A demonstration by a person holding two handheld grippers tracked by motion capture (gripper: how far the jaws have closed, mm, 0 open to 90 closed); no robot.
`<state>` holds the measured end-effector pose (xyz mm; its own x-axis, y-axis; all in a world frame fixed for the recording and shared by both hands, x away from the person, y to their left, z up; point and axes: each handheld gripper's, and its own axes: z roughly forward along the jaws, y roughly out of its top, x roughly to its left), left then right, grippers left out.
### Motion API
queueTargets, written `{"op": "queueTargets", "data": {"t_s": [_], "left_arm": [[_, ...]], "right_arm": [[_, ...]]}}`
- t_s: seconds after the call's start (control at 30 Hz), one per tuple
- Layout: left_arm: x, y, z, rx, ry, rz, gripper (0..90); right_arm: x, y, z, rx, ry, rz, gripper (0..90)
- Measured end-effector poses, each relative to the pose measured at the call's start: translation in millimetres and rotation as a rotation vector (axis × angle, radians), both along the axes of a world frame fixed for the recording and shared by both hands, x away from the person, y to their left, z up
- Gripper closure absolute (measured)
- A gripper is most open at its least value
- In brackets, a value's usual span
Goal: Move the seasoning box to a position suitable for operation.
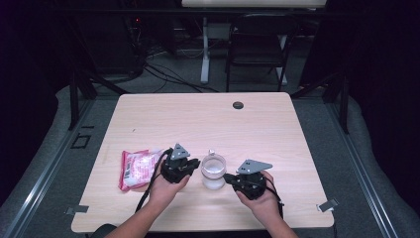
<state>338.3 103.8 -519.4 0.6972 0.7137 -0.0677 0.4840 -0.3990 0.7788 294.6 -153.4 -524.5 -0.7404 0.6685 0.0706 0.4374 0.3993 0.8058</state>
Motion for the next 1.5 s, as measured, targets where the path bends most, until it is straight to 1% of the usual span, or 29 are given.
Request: {"op": "queueTargets", "data": {"t_s": [0.03,0.17,0.2,0.23,0.33,0.4,0.43,0.5,0.6,0.63,0.7,0.77,0.8,0.87,0.93,0.97,1.07,1.13,1.17,1.2,1.3,1.37,1.43,1.47,1.5], "left_arm": [[-1.0,2.4,0.8,0.005,-0.001,0.000,80.6],[-4.4,9.2,0.9,-0.012,0.001,0.015,78.7],[-5.9,11.1,1.4,-0.008,0.008,0.015,78.3],[-7.0,12.6,1.5,-0.002,0.001,0.017,77.9],[-10.8,15.6,1.7,-0.001,0.003,0.024,76.5],[-13.9,16.8,1.3,-0.002,0.003,0.033,76.2],[-15.3,17.8,1.4,0.002,0.004,0.031,76.2],[-18.2,19.0,1.2,-0.004,0.011,0.031,77.2],[-22.6,19.3,0.8,-0.018,0.021,0.021,78.1],[-24.0,18.9,0.6,-0.019,0.022,0.022,78.6],[-26.7,18.1,-0.2,-0.009,0.019,0.014,79.0],[-28.4,17.4,-1.2,-0.009,0.023,0.017,79.1],[-29.0,17.7,-1.2,0.000,0.017,0.015,79.4],[-30.4,17.6,-1.8,-0.004,0.016,0.020,79.8],[-31.3,17.7,-1.9,-0.009,0.017,0.018,81.2],[-31.5,18.3,-1.4,-0.008,0.026,0.011,82.3],[-32.9,18.7,-0.9,-0.011,0.031,0.010,84.1],[-33.0,20.0,-0.1,-0.010,0.024,0.009,84.4],[-33.3,20.5,0.4,-0.016,0.025,0.016,84.4],[-32.8,22.3,1.7,-0.008,0.019,0.015,84.4],[-32.1,25.7,3.2,-0.011,0.017,0.028,84.5],[-31.8,28.2,4.2,-0.013,0.013,0.041,84.5],[-31.0,30.4,4.9,-0.014,0.008,0.042,84.5],[-30.9,31.7,5.3,-0.019,0.012,0.046,84.5],[-30.5,32.6,5.4,-0.018,0.009,0.049,84.4]], "right_arm": [[0.5,2.0,-0.2,0.004,0.001,0.011,86.8],[5.0,9.3,-0.8,0.013,0.010,0.037,85.8],[5.8,11.0,-1.3,0.018,0.010,0.045,85.4],[6.7,13.7,-1.8,0.018,0.008,0.060,84.6],[8.8,17.8,-1.2,0.006,0.001,0.084,83.8],[10.7,16.0,1.1,0.016,-0.004,0.079,83.9],[12.1,14.2,2.4,0.019,-0.006,0.065,83.9],[15.2,9.6,4.3,0.026,-0.006,0.042,84.2],[24.2,1.7,6.5,0.041,-0.011,-0.009,84.7],[27.8,0.0,6.1,0.055,-0.010,-0.021,84.7],[35.3,-2.0,4.4,0.063,-0.005,-0.036,84.9],[41.9,-2.3,1.7,0.061,0.003,-0.047,85.1],[44.0,-2.3,0.5,0.060,0.008,-0.048,85.2],[48.5,-1.8,-2.4,0.049,0.017,-0.051,85.5],[50.9,-1.0,-4.3,0.054,0.023,-0.049,85.9],[51.2,-0.4,-4.4,0.054,0.024,-0.046,86.1],[50.0,2.6,-4.4,0.043,0.021,-0.038,88.3],[49.0,3.8,-3.9,0.034,0.018,-0.041,89.3],[48.5,4.1,-3.4,0.030,0.017,-0.038,89.6],[47.6,4.4,-3.0,0.029,0.018,-0.036,89.7],[42.6,7.9,-2.2,0.013,0.018,-0.002,89.3],[39.5,11.7,-1.9,0.014,0.018,0.019,89.1],[37.8,14.9,-1.6,0.021,0.025,0.038,88.4],[37.4,16.5,-1.4,0.020,0.028,0.049,87.8],[37.4,18.6,-1.7,0.020,0.040,0.070,86.9]]}}
